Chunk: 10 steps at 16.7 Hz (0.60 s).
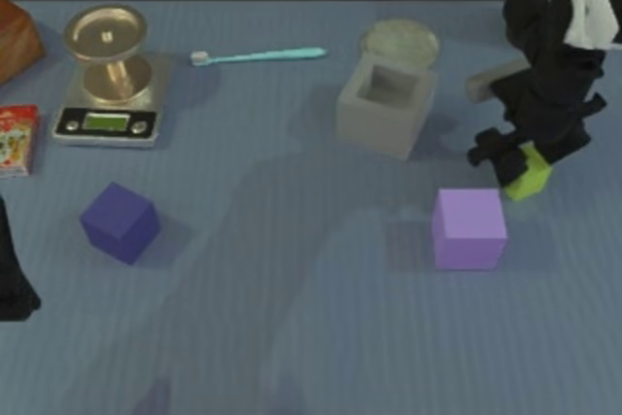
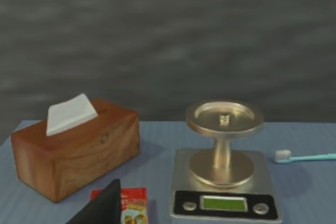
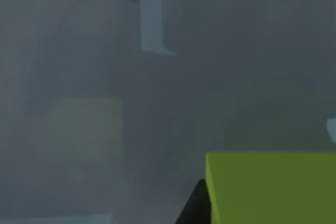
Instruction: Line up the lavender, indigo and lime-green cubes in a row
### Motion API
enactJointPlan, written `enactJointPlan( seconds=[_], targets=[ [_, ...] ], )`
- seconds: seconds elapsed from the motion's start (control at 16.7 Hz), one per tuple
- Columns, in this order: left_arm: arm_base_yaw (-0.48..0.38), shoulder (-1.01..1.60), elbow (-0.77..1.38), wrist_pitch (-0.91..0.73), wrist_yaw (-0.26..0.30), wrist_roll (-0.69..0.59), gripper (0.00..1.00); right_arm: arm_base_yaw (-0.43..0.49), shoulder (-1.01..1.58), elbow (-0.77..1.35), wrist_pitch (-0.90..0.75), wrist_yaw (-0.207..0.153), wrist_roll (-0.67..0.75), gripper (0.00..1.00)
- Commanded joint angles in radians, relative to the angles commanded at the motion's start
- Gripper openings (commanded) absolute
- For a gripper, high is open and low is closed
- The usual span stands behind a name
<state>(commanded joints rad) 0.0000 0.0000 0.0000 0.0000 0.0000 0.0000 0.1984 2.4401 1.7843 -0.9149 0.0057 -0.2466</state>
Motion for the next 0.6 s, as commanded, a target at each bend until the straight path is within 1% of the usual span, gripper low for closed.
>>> enactJointPlan(
  seconds=[0.06,0.18,0.48,0.6],
  targets=[
    [0.0,0.0,0.0,0.0,0.0,0.0,1.0,-0.002,-0.034,0.007,-0.012,-0.008,0.006,0.0],
    [0.0,0.0,0.0,0.0,0.0,0.0,1.0,0.0,-0.039,0.021,-0.029,-0.008,0.004,0.0],
    [0.0,0.0,0.0,0.0,0.0,0.0,1.0,0.005,-0.091,0.121,-0.191,-0.009,0.004,0.0],
    [0.0,0.0,0.0,0.0,0.0,0.0,1.0,0.007,-0.111,0.148,-0.232,-0.009,0.004,0.0]
  ],
)
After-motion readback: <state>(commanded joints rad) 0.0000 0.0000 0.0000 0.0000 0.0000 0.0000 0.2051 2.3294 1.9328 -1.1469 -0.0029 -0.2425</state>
